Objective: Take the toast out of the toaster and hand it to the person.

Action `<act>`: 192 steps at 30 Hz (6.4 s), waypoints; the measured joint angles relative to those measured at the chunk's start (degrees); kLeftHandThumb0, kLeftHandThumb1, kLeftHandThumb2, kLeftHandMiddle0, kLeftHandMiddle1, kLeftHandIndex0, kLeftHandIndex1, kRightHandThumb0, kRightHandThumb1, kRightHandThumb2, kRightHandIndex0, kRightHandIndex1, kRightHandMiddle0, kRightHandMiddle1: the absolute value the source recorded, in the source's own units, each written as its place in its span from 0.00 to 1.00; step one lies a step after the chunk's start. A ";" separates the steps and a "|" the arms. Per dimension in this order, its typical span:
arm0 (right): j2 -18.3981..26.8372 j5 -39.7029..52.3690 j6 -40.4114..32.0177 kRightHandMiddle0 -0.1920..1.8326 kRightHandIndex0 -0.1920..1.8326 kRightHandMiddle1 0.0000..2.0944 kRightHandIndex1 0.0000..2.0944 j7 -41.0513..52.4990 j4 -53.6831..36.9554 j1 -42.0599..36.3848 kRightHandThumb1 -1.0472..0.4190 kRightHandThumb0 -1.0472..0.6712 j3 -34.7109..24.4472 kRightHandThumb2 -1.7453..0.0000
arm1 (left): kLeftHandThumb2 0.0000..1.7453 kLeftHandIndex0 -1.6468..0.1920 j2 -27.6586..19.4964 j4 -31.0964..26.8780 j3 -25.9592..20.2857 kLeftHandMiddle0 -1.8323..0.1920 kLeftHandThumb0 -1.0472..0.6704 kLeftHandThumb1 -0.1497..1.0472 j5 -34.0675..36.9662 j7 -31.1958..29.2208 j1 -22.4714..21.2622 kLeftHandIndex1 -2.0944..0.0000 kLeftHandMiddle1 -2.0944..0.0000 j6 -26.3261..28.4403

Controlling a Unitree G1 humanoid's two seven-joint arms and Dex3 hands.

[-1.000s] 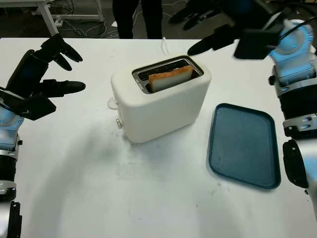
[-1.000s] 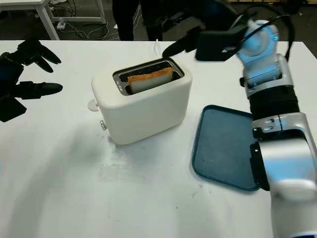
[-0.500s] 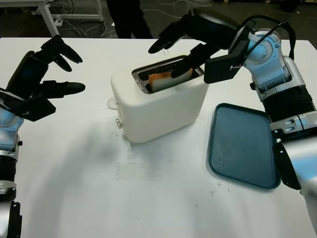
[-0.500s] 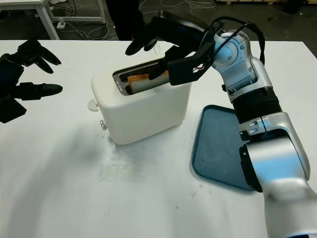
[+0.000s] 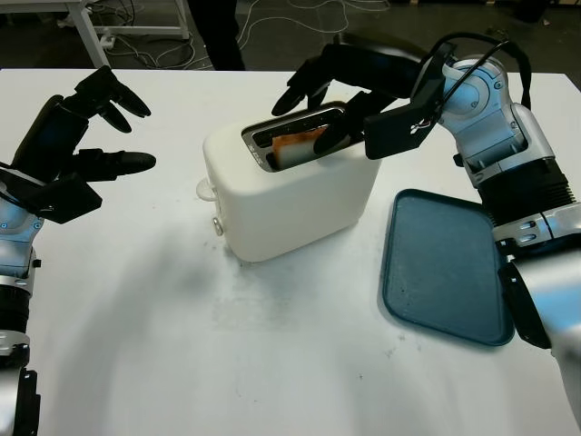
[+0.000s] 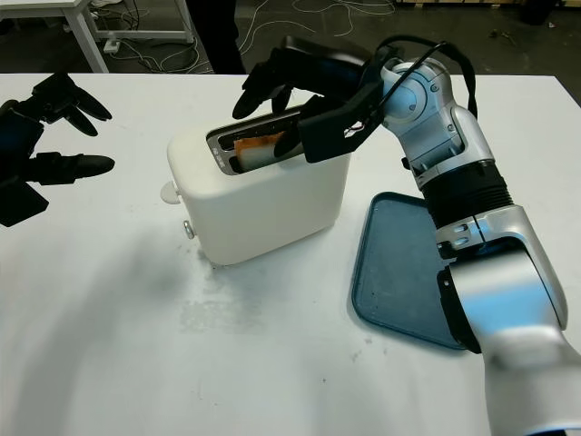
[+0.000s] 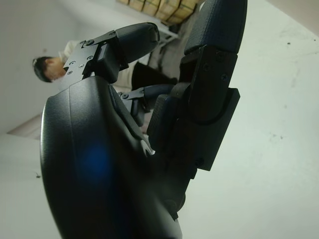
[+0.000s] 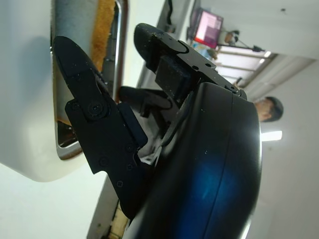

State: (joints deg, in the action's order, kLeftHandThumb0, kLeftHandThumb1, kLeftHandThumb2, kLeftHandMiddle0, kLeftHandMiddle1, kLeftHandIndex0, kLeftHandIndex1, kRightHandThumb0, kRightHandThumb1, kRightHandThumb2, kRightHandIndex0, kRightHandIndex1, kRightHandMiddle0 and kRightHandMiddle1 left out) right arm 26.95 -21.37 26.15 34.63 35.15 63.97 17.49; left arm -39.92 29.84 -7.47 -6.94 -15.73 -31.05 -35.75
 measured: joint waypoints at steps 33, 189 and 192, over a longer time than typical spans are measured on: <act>4.62 -14.29 6.49 0.57 0.63 0.57 0.75 -8.25 -6.17 -0.98 0.10 0.21 7.67 0.94 | 0.09 0.80 0.05 -0.10 -0.01 0.77 0.06 0.89 0.02 0.55 -0.01 0.30 0.24 -0.01; 3.52 14.51 5.18 0.09 0.10 0.00 0.00 -20.42 28.75 -6.66 0.13 0.02 -21.10 1.00 | 0.14 0.82 1.16 0.08 -1.86 0.78 0.05 0.89 0.52 3.14 3.83 0.33 0.26 -1.62; 2.21 20.23 5.82 0.12 0.11 0.01 0.01 -16.61 18.33 -16.26 0.14 0.03 -23.51 1.00 | 0.14 0.81 2.77 -1.37 -2.89 0.78 0.04 0.89 2.12 3.94 6.14 0.36 0.27 -1.90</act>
State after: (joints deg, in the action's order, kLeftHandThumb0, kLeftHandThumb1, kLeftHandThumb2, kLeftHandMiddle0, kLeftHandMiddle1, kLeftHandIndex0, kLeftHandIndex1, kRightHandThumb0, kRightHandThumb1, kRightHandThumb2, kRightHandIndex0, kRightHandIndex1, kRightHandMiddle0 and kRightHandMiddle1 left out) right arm 29.16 -1.14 31.97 18.02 53.48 47.71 -6.01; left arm -37.14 28.46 -10.36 -4.82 -11.78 -24.91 -37.64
